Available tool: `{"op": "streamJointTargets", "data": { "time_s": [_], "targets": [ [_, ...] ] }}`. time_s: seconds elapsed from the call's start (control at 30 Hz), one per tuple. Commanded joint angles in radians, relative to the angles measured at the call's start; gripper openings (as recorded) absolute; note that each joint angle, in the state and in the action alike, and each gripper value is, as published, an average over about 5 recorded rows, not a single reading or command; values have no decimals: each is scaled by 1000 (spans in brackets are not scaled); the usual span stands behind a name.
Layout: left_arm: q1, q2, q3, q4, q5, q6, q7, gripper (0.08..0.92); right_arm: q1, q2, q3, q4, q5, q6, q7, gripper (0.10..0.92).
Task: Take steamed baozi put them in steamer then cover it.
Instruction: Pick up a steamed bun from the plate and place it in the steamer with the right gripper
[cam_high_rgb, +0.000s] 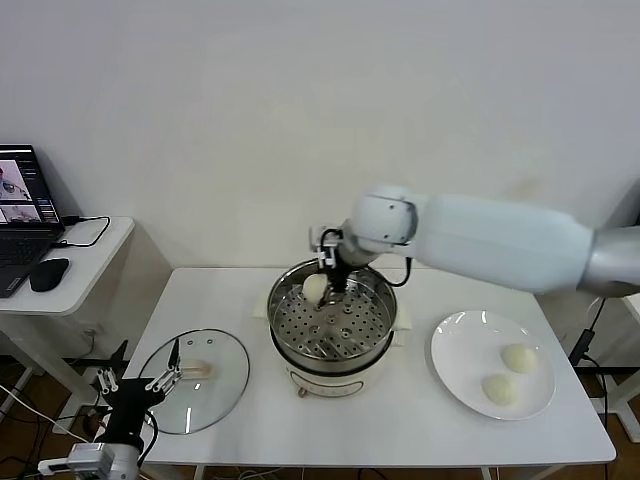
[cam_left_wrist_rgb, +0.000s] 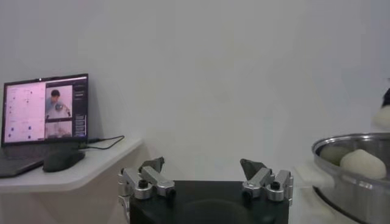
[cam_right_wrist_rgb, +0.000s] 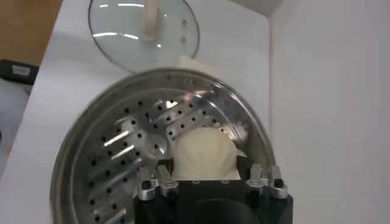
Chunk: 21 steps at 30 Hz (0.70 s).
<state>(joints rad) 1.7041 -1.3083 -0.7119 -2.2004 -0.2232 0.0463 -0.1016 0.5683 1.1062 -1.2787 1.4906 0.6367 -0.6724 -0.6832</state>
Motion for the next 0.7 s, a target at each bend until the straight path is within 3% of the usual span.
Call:
{"op": "streamJointTargets", "data": {
  "time_s": [0.03, 0.53, 0.7],
  "targets": [
    [1, -1, 0, 2, 0, -1, 1, 823, -108, 126, 3, -107, 2, -53, 51, 636],
    [3, 2, -16, 1, -3, -3, 2, 823, -187, 176, 32, -204, -81, -39, 51, 634],
    [3, 0, -15, 0, -2, -3, 2, 823, -165, 146, 44, -174, -65, -39, 36, 733]
  ]
}}
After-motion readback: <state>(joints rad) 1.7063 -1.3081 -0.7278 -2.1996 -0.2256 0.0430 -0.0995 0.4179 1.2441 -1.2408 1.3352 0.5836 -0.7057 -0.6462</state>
